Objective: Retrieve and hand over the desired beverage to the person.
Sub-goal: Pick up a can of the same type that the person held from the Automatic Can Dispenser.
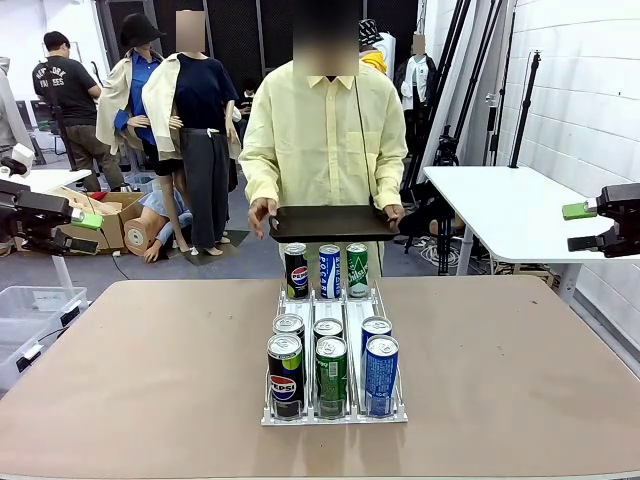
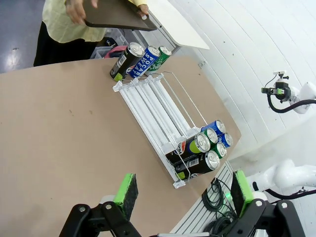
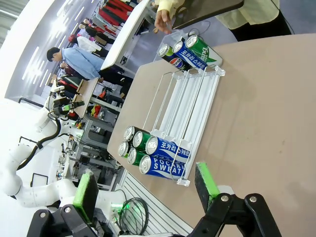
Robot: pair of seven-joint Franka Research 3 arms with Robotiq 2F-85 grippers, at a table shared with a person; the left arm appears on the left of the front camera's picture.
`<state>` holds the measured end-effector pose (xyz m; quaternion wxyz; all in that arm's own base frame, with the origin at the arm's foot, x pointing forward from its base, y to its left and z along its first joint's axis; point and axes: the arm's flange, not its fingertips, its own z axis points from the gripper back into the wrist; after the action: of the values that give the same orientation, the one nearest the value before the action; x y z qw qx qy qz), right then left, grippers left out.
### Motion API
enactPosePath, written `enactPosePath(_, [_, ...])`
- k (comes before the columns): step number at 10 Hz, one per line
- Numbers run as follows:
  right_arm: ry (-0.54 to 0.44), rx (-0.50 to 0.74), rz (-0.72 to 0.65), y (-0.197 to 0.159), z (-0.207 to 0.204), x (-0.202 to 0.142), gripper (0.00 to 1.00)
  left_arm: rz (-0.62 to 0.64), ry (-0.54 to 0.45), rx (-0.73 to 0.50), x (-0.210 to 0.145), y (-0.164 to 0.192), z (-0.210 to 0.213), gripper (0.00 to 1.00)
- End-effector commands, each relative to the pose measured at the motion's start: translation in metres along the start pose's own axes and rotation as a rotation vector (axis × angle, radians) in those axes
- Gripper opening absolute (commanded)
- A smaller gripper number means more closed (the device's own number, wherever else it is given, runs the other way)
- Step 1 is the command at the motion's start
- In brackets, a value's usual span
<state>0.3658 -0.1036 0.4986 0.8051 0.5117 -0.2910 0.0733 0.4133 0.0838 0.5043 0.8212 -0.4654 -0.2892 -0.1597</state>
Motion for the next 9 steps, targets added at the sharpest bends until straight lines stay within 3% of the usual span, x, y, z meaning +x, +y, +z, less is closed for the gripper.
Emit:
enactPosePath(1, [-0.001, -0.002, 0.001, -0.0001, -0.0004, 0.0003, 1.0, -0.001, -0.002, 0.0, 0.0001, 0.0, 0.0004, 1.0])
enactPosePath(9, [-0.001, -0.002, 0.001, -0.0001, -0.0004, 0.0003, 1.0, -0.001, -0.002, 0.0, 0.0001, 0.0, 0.0004, 1.0])
